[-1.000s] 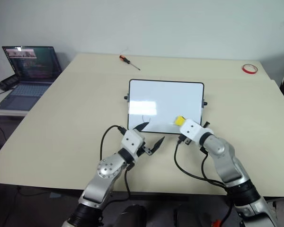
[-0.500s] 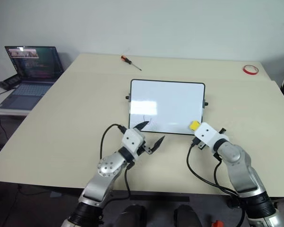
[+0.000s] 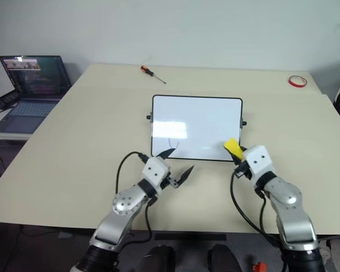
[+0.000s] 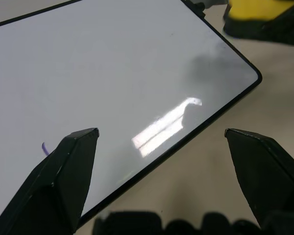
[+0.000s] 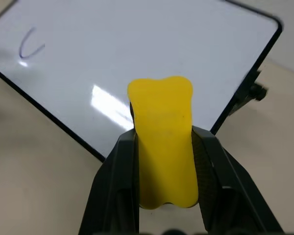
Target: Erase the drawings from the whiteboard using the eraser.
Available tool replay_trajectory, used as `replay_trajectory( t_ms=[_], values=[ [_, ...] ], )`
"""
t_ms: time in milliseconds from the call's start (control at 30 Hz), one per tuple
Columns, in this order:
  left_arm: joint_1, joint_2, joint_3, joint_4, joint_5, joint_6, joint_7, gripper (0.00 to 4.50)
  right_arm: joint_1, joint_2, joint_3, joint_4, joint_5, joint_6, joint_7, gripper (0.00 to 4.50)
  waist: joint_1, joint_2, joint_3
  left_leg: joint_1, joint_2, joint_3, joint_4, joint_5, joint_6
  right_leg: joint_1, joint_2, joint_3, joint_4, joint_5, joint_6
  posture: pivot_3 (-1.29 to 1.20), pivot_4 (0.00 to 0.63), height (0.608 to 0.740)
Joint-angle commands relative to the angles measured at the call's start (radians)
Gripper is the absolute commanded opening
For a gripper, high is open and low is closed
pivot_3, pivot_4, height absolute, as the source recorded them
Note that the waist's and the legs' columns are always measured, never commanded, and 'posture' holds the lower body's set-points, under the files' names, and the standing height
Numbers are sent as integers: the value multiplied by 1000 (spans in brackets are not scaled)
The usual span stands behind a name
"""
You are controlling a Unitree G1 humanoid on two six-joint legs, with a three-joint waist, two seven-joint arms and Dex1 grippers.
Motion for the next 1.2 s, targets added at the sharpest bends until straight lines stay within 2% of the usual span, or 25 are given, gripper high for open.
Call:
replay_trajectory(
  t_ms=[33, 267, 467, 733, 967, 1100, 1200],
  values=[
    [19, -1, 30, -70, -22, -1, 13, 4500, 61, -20, -46, -67, 25, -37, 2, 1144, 0, 0, 0, 0, 0, 0, 0, 0, 0, 0, 0, 0, 0, 0, 0, 0, 150, 740],
    [66, 4, 85, -105, -37, 23, 28, 4500, 208, -24, -66, -85, 12, -103, -20, 1144, 0, 0, 0, 1, 1, 0, 0, 0, 0, 0, 0, 0, 0, 0, 0, 0, 150, 740],
    [71, 2, 85, -117, -41, 36, 21, 4500, 237, -7, -50, -83, 6, -131, -49, 1144, 0, 0, 0, 1, 1, 1, 0, 0, 0, 0, 0, 1, 0, -1, 1, 0, 150, 740],
    [64, 6, 80, -121, -49, 47, 17, 4500, 178, -7, -53, -51, 0, -113, -71, 1144, 0, 0, 0, 1, 1, 1, 0, 0, 0, 0, 0, 1, 0, -1, 1, 0, 150, 740],
    [96, 10, 92, -127, -5, 63, 69, 4500, 74, 6, 12, -26, -11, -91, -80, 1144, -3, 0, 0, 1, 1, 1, 0, 0, 0, 0, 0, 1, 0, 0, 0, 0, 150, 740],
    [109, -48, 159, -125, -26, 151, 168, 4500, 10, 22, 61, 4, -22, -86, -82, 1144, -1, 0, 0, 1, 1, 1, 0, 0, 0, 0, 0, 1, 1, 0, 0, 0, 150, 740],
    [118, -48, 165, -129, -23, 154, 168, 4500, -10, 20, 76, 18, -24, -89, -80, 1144, -1, 0, 0, 1, 0, 0, 0, 0, 0, 0, 0, 0, 0, 0, 0, 0, 150, 740]
  ],
)
